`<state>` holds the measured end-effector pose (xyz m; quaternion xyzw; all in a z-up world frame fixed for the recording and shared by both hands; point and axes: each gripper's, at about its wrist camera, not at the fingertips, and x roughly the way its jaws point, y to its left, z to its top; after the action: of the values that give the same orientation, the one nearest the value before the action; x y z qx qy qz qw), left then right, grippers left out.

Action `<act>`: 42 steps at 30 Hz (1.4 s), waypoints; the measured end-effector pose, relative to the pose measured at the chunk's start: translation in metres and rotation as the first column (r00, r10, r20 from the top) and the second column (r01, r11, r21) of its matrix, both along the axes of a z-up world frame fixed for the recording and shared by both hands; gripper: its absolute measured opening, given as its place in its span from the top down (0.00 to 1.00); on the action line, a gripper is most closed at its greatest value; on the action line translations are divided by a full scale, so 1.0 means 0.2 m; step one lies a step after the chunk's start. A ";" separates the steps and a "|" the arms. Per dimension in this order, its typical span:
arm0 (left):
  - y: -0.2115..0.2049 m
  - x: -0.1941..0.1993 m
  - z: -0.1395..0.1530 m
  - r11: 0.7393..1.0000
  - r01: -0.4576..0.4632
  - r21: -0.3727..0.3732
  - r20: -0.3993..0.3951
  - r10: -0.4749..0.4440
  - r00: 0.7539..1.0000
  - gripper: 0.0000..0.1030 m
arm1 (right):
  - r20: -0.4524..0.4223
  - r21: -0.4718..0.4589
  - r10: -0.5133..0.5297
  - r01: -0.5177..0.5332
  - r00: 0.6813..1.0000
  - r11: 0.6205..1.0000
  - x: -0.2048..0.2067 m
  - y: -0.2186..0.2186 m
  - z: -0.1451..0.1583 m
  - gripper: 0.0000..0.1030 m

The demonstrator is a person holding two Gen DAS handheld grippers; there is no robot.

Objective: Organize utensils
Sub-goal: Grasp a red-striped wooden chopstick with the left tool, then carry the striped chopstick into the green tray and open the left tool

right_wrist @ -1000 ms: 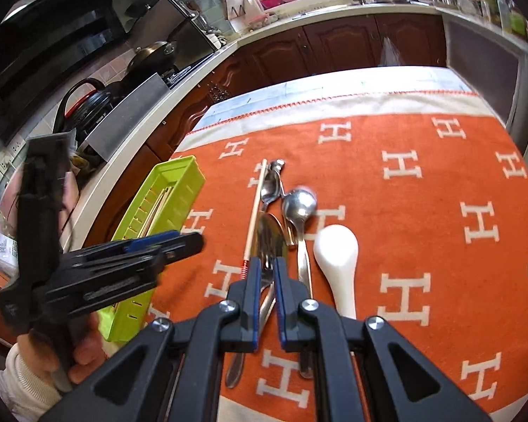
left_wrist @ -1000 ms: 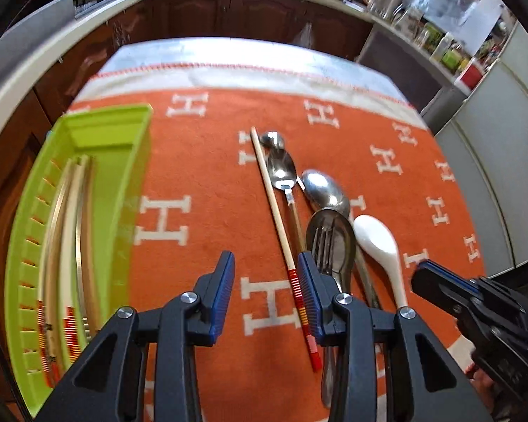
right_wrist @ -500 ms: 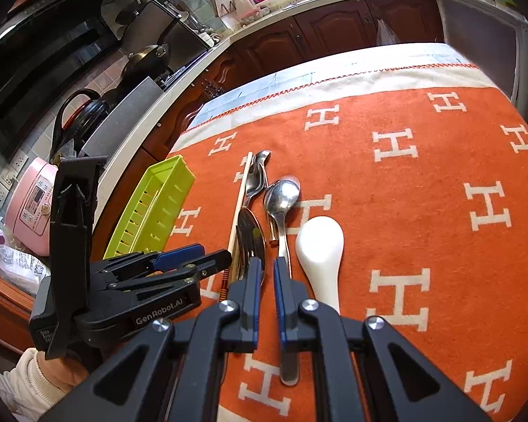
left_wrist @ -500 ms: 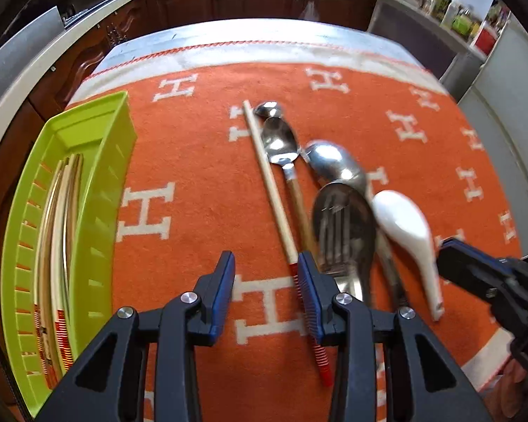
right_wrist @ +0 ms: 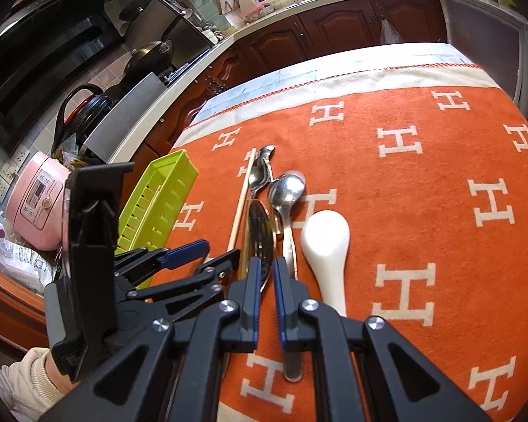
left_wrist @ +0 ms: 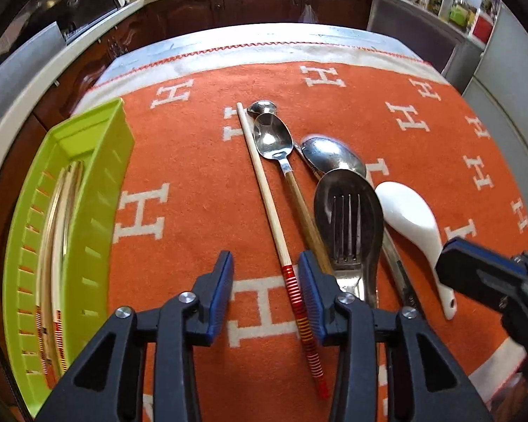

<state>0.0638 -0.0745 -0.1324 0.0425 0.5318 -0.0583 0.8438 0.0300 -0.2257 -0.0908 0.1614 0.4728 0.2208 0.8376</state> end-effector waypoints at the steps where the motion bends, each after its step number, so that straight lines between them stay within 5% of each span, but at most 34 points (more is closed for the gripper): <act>1: 0.01 0.00 0.00 1.000 0.001 0.003 0.004 -0.001 1.000 0.74 | 0.001 -0.002 0.004 -0.004 1.000 1.000 0.00 0.01 0.00 0.91; 3: 0.01 -0.01 0.01 1.000 0.012 0.006 0.011 -0.012 1.000 0.94 | 0.001 -0.001 0.014 -0.014 1.000 1.000 -0.01 0.02 0.00 0.91; 17: 0.15 -0.06 0.06 0.995 -0.035 -0.091 0.044 0.040 0.998 0.97 | -0.008 -0.025 0.039 -0.039 0.999 0.999 -0.01 0.10 0.00 0.92; 26: 0.33 -0.19 0.32 0.990 -0.049 -0.136 0.155 0.070 0.985 0.97 | -0.014 -0.054 0.059 -0.060 0.998 0.997 -0.01 0.19 0.02 0.92; 32: 0.55 -0.25 0.48 0.989 -0.111 -0.103 0.206 0.130 0.970 0.97 | -0.014 -0.086 0.063 -0.064 0.998 0.994 0.01 0.27 0.04 0.92; 42: 0.88 -0.21 0.27 0.981 -0.194 -0.007 0.097 0.193 0.976 0.96 | -0.025 -0.125 0.012 -0.015 1.000 0.992 0.17 0.36 0.06 0.90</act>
<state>0.0214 0.1010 -0.0787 -0.0058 0.4917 0.0268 0.8704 0.0639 -0.1528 -0.0789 0.1083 0.4970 0.1945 0.8387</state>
